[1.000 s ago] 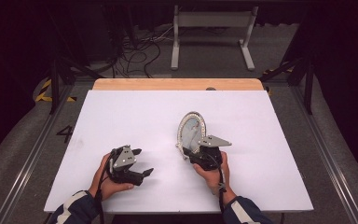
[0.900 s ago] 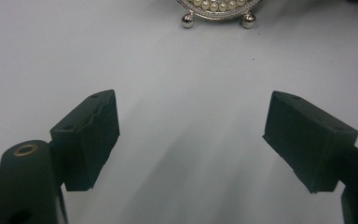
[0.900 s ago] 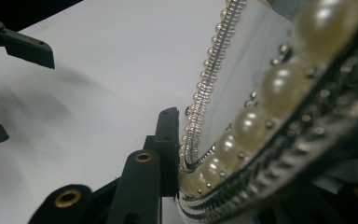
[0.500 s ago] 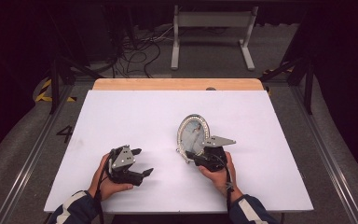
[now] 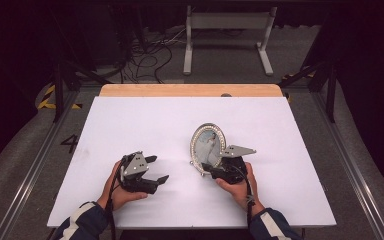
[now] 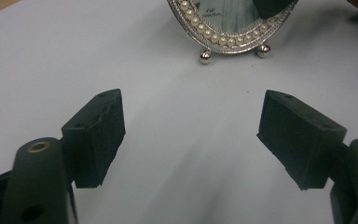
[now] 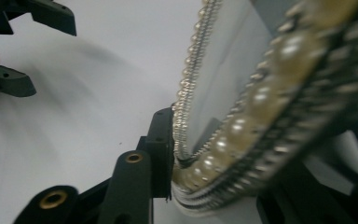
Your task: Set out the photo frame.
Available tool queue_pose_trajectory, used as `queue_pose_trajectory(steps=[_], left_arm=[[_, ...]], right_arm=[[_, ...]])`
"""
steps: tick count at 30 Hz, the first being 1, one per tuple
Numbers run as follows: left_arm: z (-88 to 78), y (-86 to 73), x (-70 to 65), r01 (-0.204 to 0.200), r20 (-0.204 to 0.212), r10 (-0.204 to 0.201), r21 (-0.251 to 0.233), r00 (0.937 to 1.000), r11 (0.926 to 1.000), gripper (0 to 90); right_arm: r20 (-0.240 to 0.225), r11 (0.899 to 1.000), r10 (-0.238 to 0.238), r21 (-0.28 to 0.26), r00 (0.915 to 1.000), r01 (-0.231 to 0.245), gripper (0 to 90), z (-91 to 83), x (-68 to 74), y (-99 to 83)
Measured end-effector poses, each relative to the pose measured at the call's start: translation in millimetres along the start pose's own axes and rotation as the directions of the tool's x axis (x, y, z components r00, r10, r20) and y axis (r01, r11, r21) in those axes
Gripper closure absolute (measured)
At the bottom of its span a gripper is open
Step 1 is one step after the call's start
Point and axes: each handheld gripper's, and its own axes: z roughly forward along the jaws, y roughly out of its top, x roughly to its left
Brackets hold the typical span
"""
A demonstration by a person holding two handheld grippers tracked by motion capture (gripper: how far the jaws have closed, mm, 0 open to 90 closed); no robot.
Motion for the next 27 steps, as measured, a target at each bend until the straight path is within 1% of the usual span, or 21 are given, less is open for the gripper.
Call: queue_pose_trajectory(steps=[1,2,3,5,7,9,10,11,13,15,16,17,18,20,21,23,25,27], left_arm=[[2.5,1.8,1.6,-0.002,0.005,0.002,0.001,1.0000,1.0000,23.5],[4.9,3.4,3.0,-0.003,0.018,0.003,0.002,0.9998,1.0000,24.3],[7.5,5.0,4.1,-0.001,0.037,0.001,0.007,0.9993,1.0000,25.8],[13.3,8.9,5.2,-0.001,0.052,0.000,0.013,0.9986,0.9999,26.0],[21.2,14.6,6.8,0.009,0.076,-0.010,0.012,0.9971,0.9999,25.9],[29.2,20.7,7.8,0.003,0.078,-0.004,0.012,0.9970,0.9999,24.2],[33.5,23.8,8.7,0.005,0.088,-0.006,0.014,0.9961,0.9999,23.8],[36.7,26.0,9.6,-0.001,0.092,0.000,0.016,0.9958,0.9999,23.0],[45.1,30.5,10.8,-0.017,0.089,0.016,0.014,0.9959,0.9998,23.4],[54.0,35.2,13.5,-0.010,0.094,0.008,0.017,0.9955,0.9998,23.1],[57.0,37.1,14.7,-0.001,0.099,0.000,0.007,0.9951,1.0000,22.7],[58.8,38.4,15.7,0.009,0.106,-0.009,0.000,0.9943,1.0000,22.4],[61.0,40.3,17.1,0.009,0.106,-0.009,-0.007,0.9943,0.9999,22.4],[66.5,44.3,20.9,0.014,0.115,-0.013,-0.011,0.9933,0.9998,22.2],[68.9,45.9,22.2,0.016,0.122,-0.014,-0.014,0.9924,0.9998,22.9],[73.2,47.9,23.9,0.028,0.129,-0.026,-0.016,0.9914,0.9995,23.1],[77.7,49.0,24.5,0.022,0.127,-0.020,-0.021,0.9918,0.9995,24.0],[82.0,49.5,25.0,0.022,0.146,-0.021,-0.004,0.9891,0.9997,23.9]], right_arm=[[0.010,1.000,0.004,0.001,0.9999,-0.004,61.6,-3.9,0.0,1.5],[0.015,1.000,0.011,-0.009,0.9998,-0.011,57.2,-8.6,-0.5,2.4],[0.014,1.000,0.023,-0.012,0.9996,-0.022,55.1,-13.3,-0.2,2.7],[0.009,1.000,0.015,-0.010,0.9998,-0.015,52.2,-19.9,1.1,1.1],[0.030,1.000,-0.012,0.001,0.9995,0.012,50.6,-26.6,3.0,-3.0],[0.058,0.999,-0.033,0.003,0.9978,0.033,50.9,-33.4,4.8,-7.2],[0.063,0.999,-0.037,-0.002,0.9974,0.037,52.2,-37.4,5.7,-9.1],[0.066,0.999,-0.040,-0.017,0.9970,0.042,54.9,-41.3,6.6,-10.9],[0.099,0.997,-0.061,-0.038,0.9933,0.065,60.7,-49.4,8.4,-12.4],[0.106,0.996,-0.053,-0.072,0.9929,0.061,64.0,-56.0,8.3,-12.2],[0.119,0.994,-0.045,-0.094,0.9919,0.057,67.8,-59.8,7.7,-11.9],[0.117,0.993,-0.036,-0.112,0.9925,0.049,69.5,-61.9,7.4,-11.5],[0.113,0.992,-0.030,-0.119,0.9932,0.044,70.6,-63.1,7.5,-11.2],[0.119,0.988,-0.048,-0.137,0.9917,0.064,76.4,-66.2,8.8,-10.1],[0.127,0.987,-0.053,-0.145,0.9905,0.072,77.4,-68.0,9.5,-9.8],[0.130,0.987,-0.049,-0.148,0.9903,0.068,79.8,-68.9,10.0,-10.4],[0.127,0.986,-0.046,-0.152,0.9908,0.065,79.8,-68.6,10.3,-10.6],[0.121,0.984,-0.052,-0.160,0.9912,0.071,79.5,-68.1,11.8,-9.9]])
